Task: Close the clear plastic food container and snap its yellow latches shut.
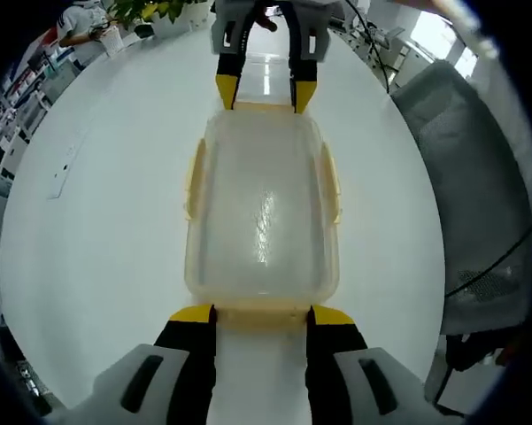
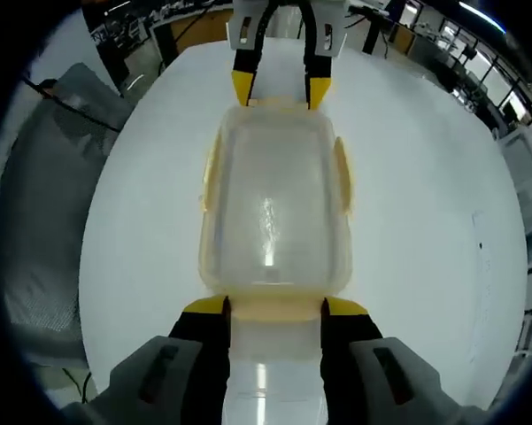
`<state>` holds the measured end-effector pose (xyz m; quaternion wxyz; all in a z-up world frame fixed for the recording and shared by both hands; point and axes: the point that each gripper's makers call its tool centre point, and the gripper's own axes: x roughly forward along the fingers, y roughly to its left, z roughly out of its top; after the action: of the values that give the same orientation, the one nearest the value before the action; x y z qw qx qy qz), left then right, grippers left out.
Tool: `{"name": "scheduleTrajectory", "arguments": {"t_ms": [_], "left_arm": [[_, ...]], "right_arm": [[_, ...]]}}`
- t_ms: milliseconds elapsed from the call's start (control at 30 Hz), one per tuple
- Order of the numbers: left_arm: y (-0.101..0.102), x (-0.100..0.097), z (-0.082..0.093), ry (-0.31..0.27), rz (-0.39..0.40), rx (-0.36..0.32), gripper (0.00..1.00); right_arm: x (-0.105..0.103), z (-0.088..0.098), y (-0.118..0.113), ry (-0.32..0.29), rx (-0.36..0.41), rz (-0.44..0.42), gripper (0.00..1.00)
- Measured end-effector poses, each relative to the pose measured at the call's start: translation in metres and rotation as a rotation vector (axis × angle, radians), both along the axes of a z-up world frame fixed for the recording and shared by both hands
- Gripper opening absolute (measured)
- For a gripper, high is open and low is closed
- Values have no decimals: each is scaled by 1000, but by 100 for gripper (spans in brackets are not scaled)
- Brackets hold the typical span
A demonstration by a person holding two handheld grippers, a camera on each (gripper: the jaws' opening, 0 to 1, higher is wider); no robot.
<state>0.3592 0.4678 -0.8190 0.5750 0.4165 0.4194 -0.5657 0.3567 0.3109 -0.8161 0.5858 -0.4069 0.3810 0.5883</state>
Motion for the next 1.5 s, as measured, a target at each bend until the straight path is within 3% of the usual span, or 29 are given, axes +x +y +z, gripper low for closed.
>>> {"name": "scheduleTrajectory", "arguments": {"t_ms": [100,500,1067,1500], "left_arm": [[-5,-2,15,1,57,-59,33],[-27,-16,33,-19,83,-63,33],[-115,-6,45,-60,30,-86,33],[-171,3,43,-46,-22,-71,33]], "right_arm": [[3,10,-4,-30,-4,32,36],[-7,41,-26,-45,51,77,36],[-5,56,-114,-84,53,20,36],[-3,51,-168,-71,41,-27,36]]}}
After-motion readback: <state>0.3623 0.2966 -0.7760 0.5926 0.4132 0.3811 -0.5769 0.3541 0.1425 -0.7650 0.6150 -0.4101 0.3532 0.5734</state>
